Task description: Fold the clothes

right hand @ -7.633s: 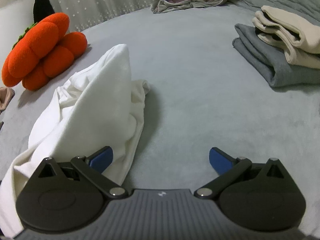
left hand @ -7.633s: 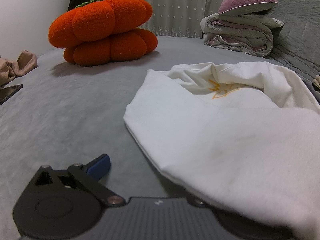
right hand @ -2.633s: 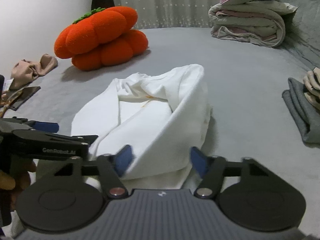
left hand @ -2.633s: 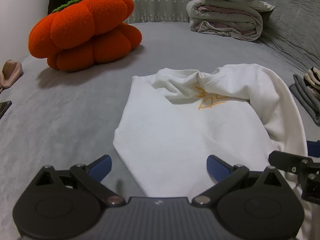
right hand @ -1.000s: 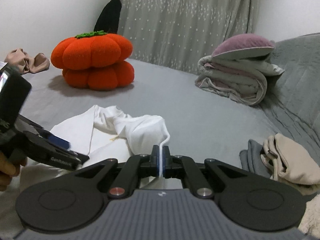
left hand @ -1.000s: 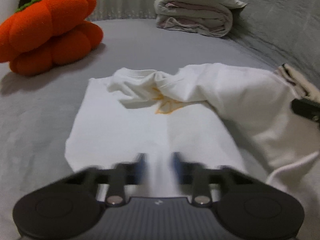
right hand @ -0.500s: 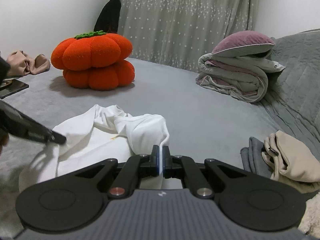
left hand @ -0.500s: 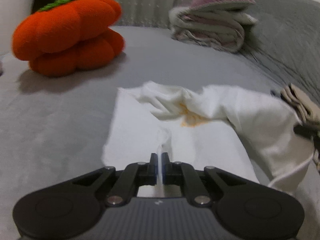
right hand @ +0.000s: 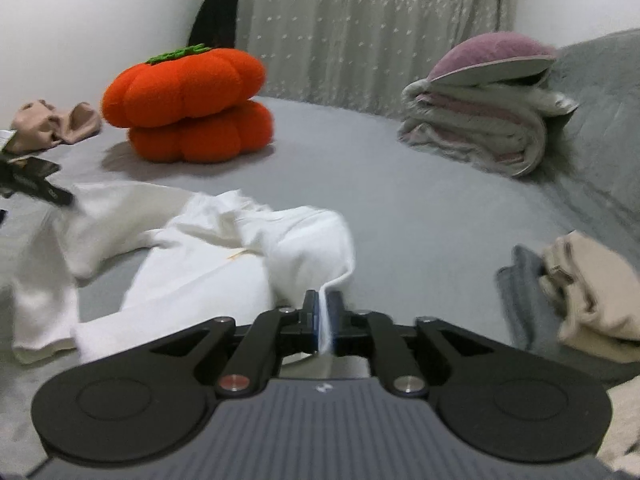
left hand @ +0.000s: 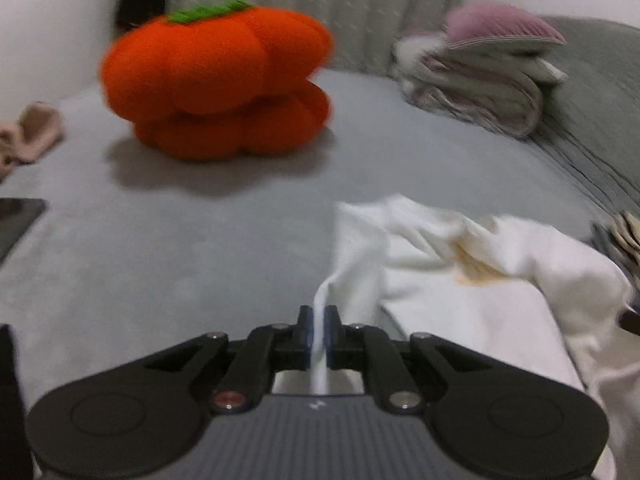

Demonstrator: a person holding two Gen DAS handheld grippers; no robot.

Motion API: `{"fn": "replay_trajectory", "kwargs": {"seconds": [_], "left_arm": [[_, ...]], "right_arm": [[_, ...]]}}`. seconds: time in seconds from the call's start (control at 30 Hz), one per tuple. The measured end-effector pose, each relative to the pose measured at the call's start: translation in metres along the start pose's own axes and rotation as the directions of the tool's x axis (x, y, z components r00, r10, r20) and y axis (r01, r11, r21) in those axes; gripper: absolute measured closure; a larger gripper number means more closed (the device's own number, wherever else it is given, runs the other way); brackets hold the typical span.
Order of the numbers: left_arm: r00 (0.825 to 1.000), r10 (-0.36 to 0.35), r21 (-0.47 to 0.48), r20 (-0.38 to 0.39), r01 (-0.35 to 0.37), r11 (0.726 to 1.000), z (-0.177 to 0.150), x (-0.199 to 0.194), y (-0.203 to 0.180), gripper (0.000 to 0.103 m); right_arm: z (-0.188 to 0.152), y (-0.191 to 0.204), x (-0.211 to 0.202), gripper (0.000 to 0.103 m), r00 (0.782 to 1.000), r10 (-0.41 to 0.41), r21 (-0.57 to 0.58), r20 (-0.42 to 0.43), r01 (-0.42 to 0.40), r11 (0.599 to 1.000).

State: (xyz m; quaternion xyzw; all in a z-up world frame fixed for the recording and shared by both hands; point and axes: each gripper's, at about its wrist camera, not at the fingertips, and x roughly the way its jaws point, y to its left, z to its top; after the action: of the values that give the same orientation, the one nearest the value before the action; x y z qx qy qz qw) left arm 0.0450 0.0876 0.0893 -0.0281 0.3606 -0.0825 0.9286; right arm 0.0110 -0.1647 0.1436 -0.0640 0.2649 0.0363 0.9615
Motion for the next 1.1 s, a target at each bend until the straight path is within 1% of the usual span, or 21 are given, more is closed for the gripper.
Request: {"fn": "replay_trajectory", "kwargs": {"seconds": [0.03, 0.07, 0.1, 0.17, 0.2, 0.23, 0.37, 0.5, 0.53, 0.57, 0.6, 0.63, 0.7, 0.8, 0.9, 0.97, 1.03, 1.1], "left_arm": [[1.0, 0.007, 0.009, 0.001, -0.007, 1.0, 0.0, 0.002, -0.002, 0.091], [1.0, 0.013, 0.018, 0.002, -0.013, 1.0, 0.0, 0.004, -0.004, 0.081], [1.0, 0.02, 0.027, 0.003, -0.02, 0.999, 0.0, 0.005, -0.006, 0.067], [0.999, 0.033, 0.045, 0.005, -0.033, 0.998, 0.0, 0.009, -0.009, 0.057], [0.999, 0.039, 0.055, 0.006, -0.04, 0.998, 0.0, 0.011, -0.011, 0.057], [0.999, 0.044, 0.072, 0.007, -0.045, 0.996, -0.001, 0.012, -0.014, 0.057], [0.998, 0.064, 0.14, 0.012, -0.065, 0.988, -0.004, 0.016, -0.026, 0.055], [0.994, 0.105, 0.147, 0.007, -0.105, 0.984, -0.009, 0.017, -0.031, 0.055], [0.993, 0.115, 0.144, 0.01, -0.116, 0.983, -0.01, 0.016, -0.032, 0.055], [0.992, 0.126, 0.141, 0.012, -0.126, 0.982, -0.01, 0.016, -0.034, 0.052], [0.991, 0.13, 0.142, 0.019, -0.131, 0.981, -0.012, 0.013, -0.037, 0.046], [0.991, 0.131, 0.144, 0.026, -0.134, 0.98, -0.014, 0.011, -0.04, 0.044], [0.991, 0.133, 0.158, 0.028, -0.135, 0.978, -0.016, 0.01, -0.045, 0.043], [0.99, 0.136, 0.175, 0.027, -0.138, 0.975, -0.02, 0.011, -0.05, 0.043], [0.99, 0.142, 0.182, 0.023, -0.144, 0.973, -0.023, 0.012, -0.054, 0.04], [0.989, 0.148, 0.178, 0.029, -0.15, 0.973, -0.025, 0.011, -0.058, 0.037], [0.989, 0.144, 0.174, 0.032, -0.148, 0.974, -0.029, 0.009, -0.063, 0.036], [0.992, 0.125, 0.187, 0.02, -0.127, 0.974, -0.035, 0.01, -0.071, 0.036]], "right_arm": [[0.0, 0.001, 0.001, 0.09, 1.0, 0.015, 0.005, -0.007, -0.015, 1.0], [-0.001, 0.002, 0.003, 0.089, 1.0, 0.025, 0.01, -0.014, -0.025, 1.0], [-0.002, 0.003, 0.004, 0.088, 0.999, 0.028, 0.016, -0.021, -0.027, 1.0], [-0.003, 0.002, 0.006, 0.079, 0.999, 0.027, 0.031, -0.036, -0.026, 0.999], [-0.003, 0.001, 0.008, 0.069, 0.999, 0.027, 0.039, -0.043, -0.026, 0.999], [-0.003, 0.001, 0.008, 0.066, 0.999, 0.025, 0.041, -0.047, -0.023, 0.999], [-0.003, 0.002, 0.009, 0.065, 0.998, 0.022, 0.043, -0.053, -0.02, 0.999], [-0.004, 0.003, 0.009, 0.065, 0.998, -0.007, 0.024, -0.06, 0.008, 1.0], [-0.004, 0.005, 0.008, 0.065, 0.998, -0.025, 0.008, -0.058, 0.025, 1.0], [-0.004, 0.007, 0.007, 0.062, 0.998, -0.049, -0.016, -0.051, 0.048, 0.999], [-0.004, 0.01, 0.006, 0.057, 0.996, -0.073, -0.04, -0.043, 0.071, 0.997], [-0.004, 0.012, 0.005, 0.049, 0.996, -0.084, -0.059, -0.035, 0.081, 0.995], [-0.004, 0.012, 0.006, 0.04, 0.997, -0.06, -0.041, -0.045, 0.058, 0.997], [-0.005, 0.01, 0.01, 0.039, 0.997, -0.023, 0.003, -0.071, 0.023, 1.0], [-0.007, 0.011, 0.014, 0.039, 0.995, -0.039, 0.005, -0.088, 0.039, 0.999], [-0.007, 0.012, 0.014, 0.038, 0.995, -0.034, 0.009, -0.091, 0.035, 0.999], [-0.007, 0.015, 0.014, 0.034, 0.995, -0.027, 0.012, -0.093, 0.028, 1.0], [-0.008, 0.02, 0.015, 0.032, 0.995, -0.025, 0.003, -0.095, 0.026, 1.0]]}}
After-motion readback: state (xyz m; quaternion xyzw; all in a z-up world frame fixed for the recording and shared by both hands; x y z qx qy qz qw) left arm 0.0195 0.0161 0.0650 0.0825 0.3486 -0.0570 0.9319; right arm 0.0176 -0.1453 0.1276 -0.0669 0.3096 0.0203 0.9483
